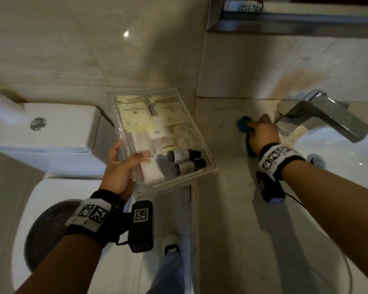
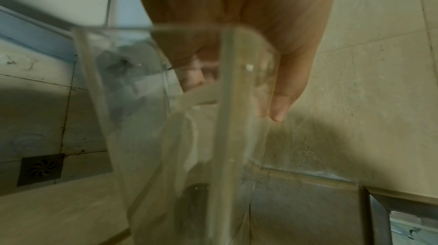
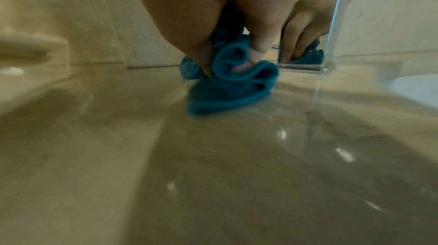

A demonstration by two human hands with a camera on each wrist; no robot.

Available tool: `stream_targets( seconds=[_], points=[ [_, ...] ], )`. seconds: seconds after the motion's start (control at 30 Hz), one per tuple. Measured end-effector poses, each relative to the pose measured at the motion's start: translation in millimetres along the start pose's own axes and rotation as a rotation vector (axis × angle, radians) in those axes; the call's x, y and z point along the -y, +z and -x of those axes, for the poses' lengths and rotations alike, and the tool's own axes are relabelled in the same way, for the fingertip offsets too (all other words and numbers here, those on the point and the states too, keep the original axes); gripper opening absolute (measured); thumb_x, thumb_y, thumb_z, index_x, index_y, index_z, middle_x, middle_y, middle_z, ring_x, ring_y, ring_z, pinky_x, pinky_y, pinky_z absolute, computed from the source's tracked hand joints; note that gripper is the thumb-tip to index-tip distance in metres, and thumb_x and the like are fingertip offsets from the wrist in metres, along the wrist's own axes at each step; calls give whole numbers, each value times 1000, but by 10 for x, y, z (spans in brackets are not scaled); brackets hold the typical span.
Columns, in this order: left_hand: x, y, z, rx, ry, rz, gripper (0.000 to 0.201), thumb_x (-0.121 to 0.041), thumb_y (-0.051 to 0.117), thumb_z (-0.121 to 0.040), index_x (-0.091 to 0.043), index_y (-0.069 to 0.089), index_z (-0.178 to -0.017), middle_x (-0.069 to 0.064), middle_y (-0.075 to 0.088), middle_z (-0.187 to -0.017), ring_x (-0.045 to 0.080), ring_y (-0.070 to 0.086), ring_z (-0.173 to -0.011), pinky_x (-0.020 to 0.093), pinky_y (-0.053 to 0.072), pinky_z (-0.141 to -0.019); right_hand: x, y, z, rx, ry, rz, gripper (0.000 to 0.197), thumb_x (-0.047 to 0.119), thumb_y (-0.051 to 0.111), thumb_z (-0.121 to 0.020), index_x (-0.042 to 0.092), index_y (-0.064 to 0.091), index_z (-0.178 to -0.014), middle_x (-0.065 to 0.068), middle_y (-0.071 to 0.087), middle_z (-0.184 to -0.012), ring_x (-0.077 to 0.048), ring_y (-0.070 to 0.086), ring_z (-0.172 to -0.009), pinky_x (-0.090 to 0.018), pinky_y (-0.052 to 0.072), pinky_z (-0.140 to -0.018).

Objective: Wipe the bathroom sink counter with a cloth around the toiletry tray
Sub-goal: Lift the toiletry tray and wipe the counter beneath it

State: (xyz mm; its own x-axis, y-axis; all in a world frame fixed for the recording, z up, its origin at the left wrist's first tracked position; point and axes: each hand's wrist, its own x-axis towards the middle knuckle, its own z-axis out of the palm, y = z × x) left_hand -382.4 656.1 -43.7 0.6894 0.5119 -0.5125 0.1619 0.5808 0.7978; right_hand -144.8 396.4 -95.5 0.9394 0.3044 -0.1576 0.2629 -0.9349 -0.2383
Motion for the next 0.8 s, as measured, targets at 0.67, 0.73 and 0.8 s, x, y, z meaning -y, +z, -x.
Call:
stream_targets(
  seconds=[0.67, 0.73, 0.8],
  points=[
    [38, 35, 116, -5, -31, -28, 83, 3, 73, -64, -15, 40, -138, 15, 64, -117, 33, 64, -104, 49, 52, -86, -104, -37, 426, 30, 74, -42, 42, 11, 48, -90, 14, 51, -131, -25, 40, -131, -44, 43, -111, -38, 36, -102],
    [38, 94, 122, 5, -27, -40, 77, 3, 72, -68, -13, 41, -137, 18, 61, -122, 35, 61, -108, 50, 52, -88, 54, 64, 593, 58, 16, -68, 39, 13, 48, -90, 16, 52, -129, -21, 40, -125, -38, 40, -107, -33, 32, -97],
    [38, 129, 112, 11, -28, -41, 72, 2, 69, -71, -13, 42, -136, 19, 59, -126, 36, 60, -111, 50, 51, -88, 163, 126, 693, 88, -107, -44, 41, 14, 49, -91, 19, 53, -131, -18, 42, -123, -37, 41, -107, -31, 31, -96]
  ],
)
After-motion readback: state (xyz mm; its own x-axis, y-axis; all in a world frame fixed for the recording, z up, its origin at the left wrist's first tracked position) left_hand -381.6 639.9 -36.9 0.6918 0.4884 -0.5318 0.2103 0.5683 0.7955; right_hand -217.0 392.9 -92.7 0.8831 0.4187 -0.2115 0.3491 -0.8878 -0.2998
